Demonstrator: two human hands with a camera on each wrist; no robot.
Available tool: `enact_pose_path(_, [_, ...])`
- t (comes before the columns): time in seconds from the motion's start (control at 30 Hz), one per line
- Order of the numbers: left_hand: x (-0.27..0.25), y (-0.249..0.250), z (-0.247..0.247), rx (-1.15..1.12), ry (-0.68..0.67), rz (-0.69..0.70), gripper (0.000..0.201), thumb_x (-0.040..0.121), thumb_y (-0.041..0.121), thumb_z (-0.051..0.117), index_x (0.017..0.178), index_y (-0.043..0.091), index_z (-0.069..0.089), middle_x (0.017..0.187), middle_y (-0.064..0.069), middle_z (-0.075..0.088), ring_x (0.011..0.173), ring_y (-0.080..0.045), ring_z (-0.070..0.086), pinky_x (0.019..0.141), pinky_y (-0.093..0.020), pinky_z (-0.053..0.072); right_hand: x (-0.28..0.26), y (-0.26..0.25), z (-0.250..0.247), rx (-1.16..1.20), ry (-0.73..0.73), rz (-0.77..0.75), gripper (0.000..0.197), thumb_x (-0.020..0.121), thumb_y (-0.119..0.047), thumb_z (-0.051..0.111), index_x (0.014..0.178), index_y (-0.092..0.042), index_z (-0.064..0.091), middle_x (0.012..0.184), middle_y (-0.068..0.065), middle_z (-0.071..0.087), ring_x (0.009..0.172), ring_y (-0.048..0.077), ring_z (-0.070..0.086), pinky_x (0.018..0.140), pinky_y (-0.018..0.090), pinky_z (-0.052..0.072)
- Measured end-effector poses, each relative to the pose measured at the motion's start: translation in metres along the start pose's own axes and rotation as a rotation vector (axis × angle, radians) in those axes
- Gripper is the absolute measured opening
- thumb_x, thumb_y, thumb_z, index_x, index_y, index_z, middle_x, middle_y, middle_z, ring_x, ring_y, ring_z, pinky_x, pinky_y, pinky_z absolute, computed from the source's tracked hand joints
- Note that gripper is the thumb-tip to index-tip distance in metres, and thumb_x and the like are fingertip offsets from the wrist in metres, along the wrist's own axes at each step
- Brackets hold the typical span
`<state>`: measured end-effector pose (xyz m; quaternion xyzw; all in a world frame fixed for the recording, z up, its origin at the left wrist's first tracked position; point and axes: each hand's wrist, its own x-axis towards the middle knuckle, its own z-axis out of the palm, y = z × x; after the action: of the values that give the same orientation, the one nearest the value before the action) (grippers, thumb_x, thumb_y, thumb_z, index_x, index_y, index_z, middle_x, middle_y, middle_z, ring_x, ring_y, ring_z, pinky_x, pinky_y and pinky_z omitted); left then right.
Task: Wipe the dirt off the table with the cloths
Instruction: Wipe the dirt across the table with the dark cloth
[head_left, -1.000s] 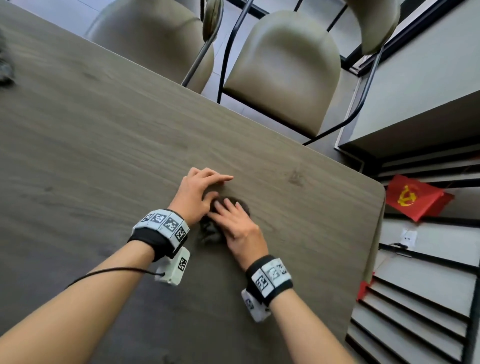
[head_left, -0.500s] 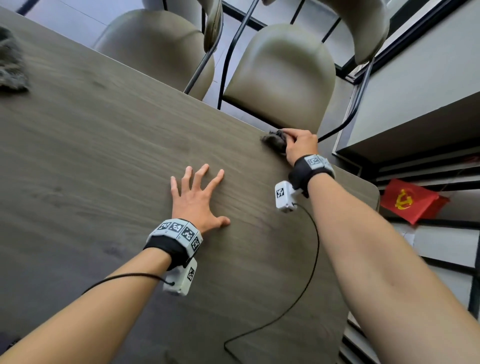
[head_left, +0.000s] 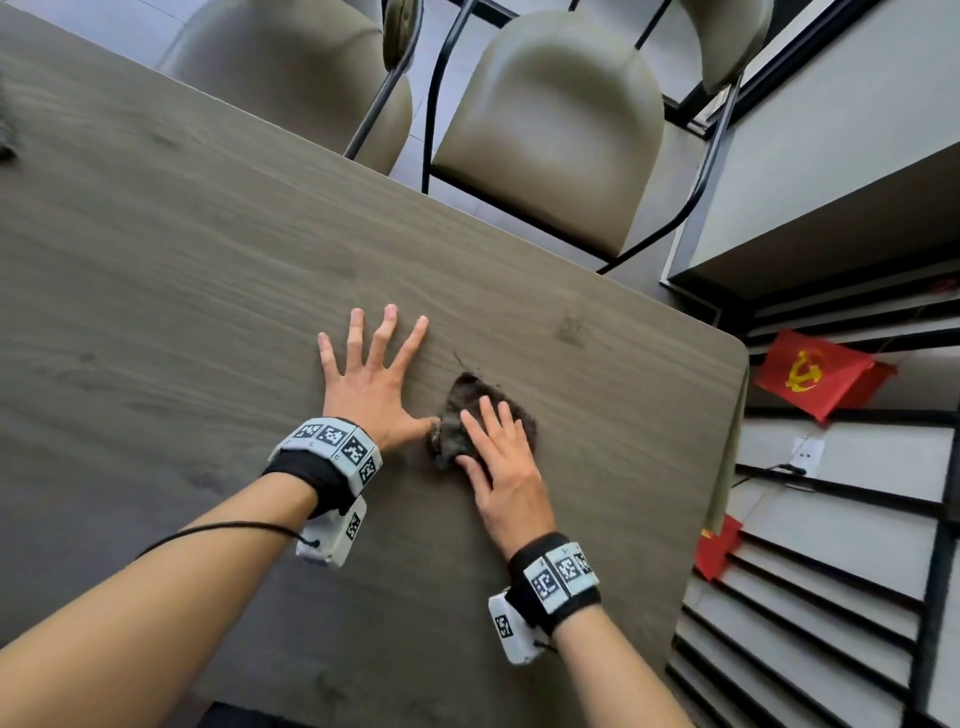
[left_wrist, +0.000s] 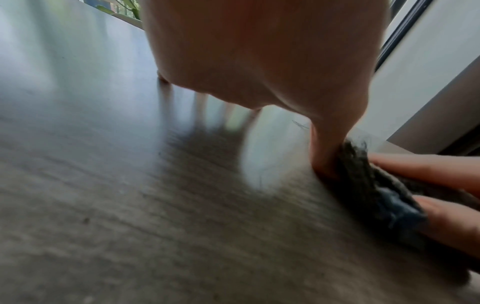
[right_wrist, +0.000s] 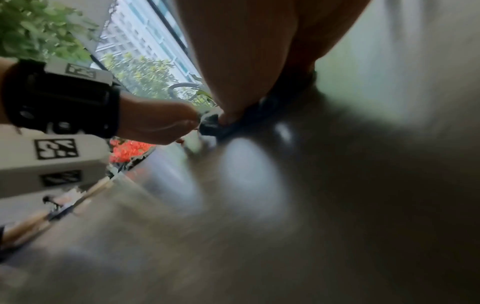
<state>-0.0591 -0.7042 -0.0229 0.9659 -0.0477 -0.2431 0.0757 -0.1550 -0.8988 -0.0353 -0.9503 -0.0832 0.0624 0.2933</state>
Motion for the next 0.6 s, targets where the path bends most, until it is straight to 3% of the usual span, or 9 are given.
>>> enact_pose_path(0.13, [0.002, 0.003, -0.003, -0.019, -0.057, -0.025, 0.133, 0.053, 0.101, 0.047, 0.15, 0.048, -0.026, 0.163, 0.007, -0.027, 0.15, -0.033, -0.026, 0.117, -0.068, -0.008, 0.037, 0.054, -0.036, -0.03, 0.103, 0.08, 0.042, 0.098, -0.019, 0.053, 0.139, -0.02, 0.052, 0.151, 0.0, 0.042, 0.143, 0.017, 0.031, 0.119, 0.032, 0.022])
enact_pose_path(0.27, [0.001, 0.003, -0.009, 0.011, -0.084, -0.042, 0.134, 0.05, 0.102, 0.046, 0.148, 0.05, -0.029, 0.163, 0.008, -0.026, 0.15, -0.032, -0.026, 0.118, -0.066, -0.005, 0.099, 0.119, -0.096, -0.061, 0.239, 0.292, 0.035, 0.096, -0.014, 0.054, 0.129, -0.021, 0.062, 0.142, 0.002, 0.052, 0.136, 0.019, 0.043, 0.113, 0.028, 0.03])
enact_pose_path(0.43, [0.002, 0.006, -0.014, 0.037, -0.111, -0.067, 0.136, 0.049, 0.102, 0.05, 0.148, 0.051, -0.027, 0.163, 0.009, -0.024, 0.151, -0.032, -0.024, 0.119, -0.065, -0.004, 0.166, 0.157, -0.168, -0.046, 0.263, 0.624, 0.03, 0.094, -0.018, 0.056, 0.121, -0.018, 0.068, 0.119, 0.016, 0.067, 0.113, 0.034, 0.058, 0.1, 0.03, 0.042])
enact_pose_path(0.5, [0.004, 0.006, -0.015, 0.05, -0.1, -0.071, 0.136, 0.047, 0.101, 0.051, 0.149, 0.052, -0.025, 0.164, 0.01, -0.021, 0.152, -0.032, -0.021, 0.12, -0.064, -0.001, 0.17, 0.145, -0.178, -0.005, 0.361, 0.597, 0.029, 0.093, -0.016, 0.055, 0.118, -0.017, 0.07, 0.113, 0.015, 0.069, 0.107, 0.033, 0.061, 0.096, 0.028, 0.044])
enact_pose_path(0.6, [-0.001, 0.007, -0.014, 0.059, -0.052, -0.064, 0.134, 0.049, 0.101, 0.05, 0.152, 0.051, -0.018, 0.165, 0.009, -0.013, 0.153, -0.032, -0.012, 0.121, -0.062, 0.004, 0.141, 0.096, -0.173, 0.138, 0.497, 0.432, 0.027, 0.091, -0.014, 0.058, 0.114, -0.013, 0.071, 0.106, 0.008, 0.073, 0.098, 0.022, 0.066, 0.092, 0.022, 0.045])
